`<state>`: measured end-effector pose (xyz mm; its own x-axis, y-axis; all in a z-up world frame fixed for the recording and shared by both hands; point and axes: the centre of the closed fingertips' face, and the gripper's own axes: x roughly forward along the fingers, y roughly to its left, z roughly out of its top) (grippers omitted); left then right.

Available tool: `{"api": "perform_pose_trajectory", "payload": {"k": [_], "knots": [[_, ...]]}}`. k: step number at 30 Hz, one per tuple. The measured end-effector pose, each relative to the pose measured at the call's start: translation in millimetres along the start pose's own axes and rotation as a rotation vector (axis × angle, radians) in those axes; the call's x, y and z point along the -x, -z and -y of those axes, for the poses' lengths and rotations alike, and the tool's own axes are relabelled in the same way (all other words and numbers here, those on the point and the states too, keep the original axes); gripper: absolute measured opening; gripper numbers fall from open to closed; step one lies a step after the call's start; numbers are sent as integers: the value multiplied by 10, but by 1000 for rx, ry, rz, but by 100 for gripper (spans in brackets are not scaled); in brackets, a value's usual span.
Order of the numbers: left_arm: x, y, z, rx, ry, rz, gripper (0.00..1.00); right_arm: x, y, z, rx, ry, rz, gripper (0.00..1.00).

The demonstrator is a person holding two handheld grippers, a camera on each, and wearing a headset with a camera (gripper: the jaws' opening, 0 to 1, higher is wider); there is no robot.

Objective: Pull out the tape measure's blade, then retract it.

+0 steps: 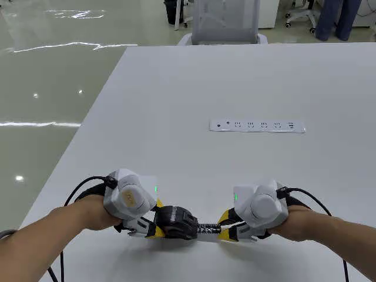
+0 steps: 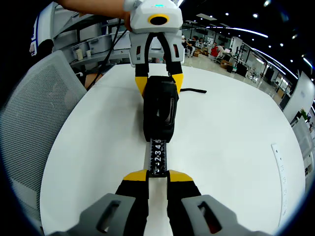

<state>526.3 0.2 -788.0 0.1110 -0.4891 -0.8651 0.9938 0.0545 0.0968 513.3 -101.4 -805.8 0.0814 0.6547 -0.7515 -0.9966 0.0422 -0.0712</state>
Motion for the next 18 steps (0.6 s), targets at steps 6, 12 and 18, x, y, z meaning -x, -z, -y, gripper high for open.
{"api": "perform_pose_trajectory", "payload": {"k": [6,12,18], "knots": [[2,4,-4,-1,-1,-1,25,18,16,3,1,0,0,12],[0,7,-7,0,-1,-1,25,39,35,2,-1,0,-1,12],[-2,6,-5,1,-2,-1,25,62,51,-4,2,1,-2,12]]}}
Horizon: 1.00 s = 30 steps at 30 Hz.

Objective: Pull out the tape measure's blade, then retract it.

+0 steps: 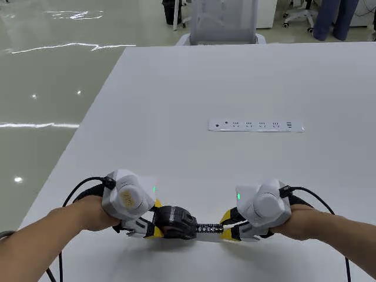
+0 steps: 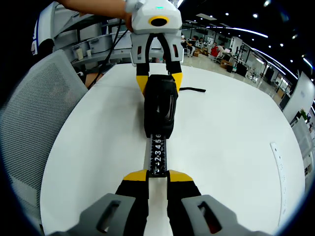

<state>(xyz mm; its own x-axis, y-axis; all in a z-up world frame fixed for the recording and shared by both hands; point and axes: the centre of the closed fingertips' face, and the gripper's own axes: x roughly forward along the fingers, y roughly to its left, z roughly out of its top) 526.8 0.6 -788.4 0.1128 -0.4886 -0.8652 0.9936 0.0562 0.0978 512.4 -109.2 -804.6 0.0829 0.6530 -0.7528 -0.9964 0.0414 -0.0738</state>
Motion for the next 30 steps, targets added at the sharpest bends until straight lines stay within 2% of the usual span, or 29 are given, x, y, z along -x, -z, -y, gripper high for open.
{"api": "perform_pose_trajectory", "payload": {"k": [30], "knots": [[-14,-5,12,5,-1,0,25,49,82,-16,-4,5,0,12]]}}
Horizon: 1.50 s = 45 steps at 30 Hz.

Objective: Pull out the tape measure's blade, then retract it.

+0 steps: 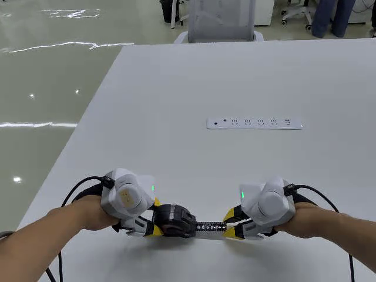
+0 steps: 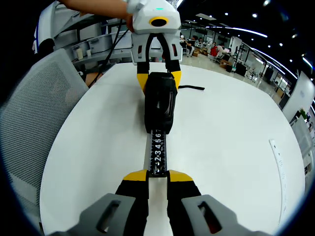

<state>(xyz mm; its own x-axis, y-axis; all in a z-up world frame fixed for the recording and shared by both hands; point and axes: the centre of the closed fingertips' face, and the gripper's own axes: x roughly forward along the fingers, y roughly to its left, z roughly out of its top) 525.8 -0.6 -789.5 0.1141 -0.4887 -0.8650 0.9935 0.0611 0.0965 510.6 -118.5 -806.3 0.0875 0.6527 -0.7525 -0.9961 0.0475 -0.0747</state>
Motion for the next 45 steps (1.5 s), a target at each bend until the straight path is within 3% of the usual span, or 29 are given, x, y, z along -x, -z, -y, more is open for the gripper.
{"api": "perform_pose_trajectory", "payload": {"k": [45], "knots": [[-12,20,-17,4,-4,-5,25,92,100,21,2,4,-4,12]]}}
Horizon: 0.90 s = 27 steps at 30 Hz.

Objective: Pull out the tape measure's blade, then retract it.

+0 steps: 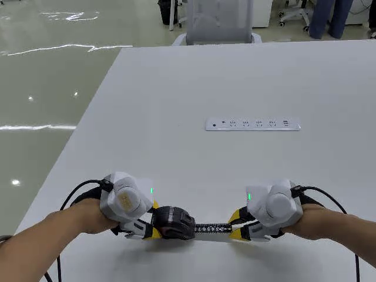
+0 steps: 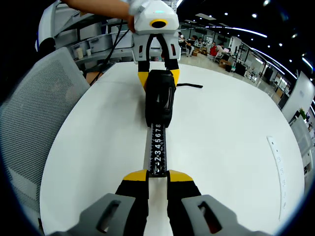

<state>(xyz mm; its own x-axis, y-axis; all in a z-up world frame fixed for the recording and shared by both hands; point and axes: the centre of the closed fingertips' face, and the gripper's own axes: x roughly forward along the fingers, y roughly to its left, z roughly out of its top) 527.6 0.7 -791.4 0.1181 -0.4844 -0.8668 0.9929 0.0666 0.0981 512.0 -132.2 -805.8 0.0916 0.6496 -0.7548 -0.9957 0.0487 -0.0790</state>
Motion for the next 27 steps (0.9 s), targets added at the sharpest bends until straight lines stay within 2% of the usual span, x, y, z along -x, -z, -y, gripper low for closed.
{"api": "perform_pose_trajectory", "payload": {"k": [27], "knots": [[1,2,2,-1,-2,-3,25,74,67,-4,3,2,-5,12]]}}
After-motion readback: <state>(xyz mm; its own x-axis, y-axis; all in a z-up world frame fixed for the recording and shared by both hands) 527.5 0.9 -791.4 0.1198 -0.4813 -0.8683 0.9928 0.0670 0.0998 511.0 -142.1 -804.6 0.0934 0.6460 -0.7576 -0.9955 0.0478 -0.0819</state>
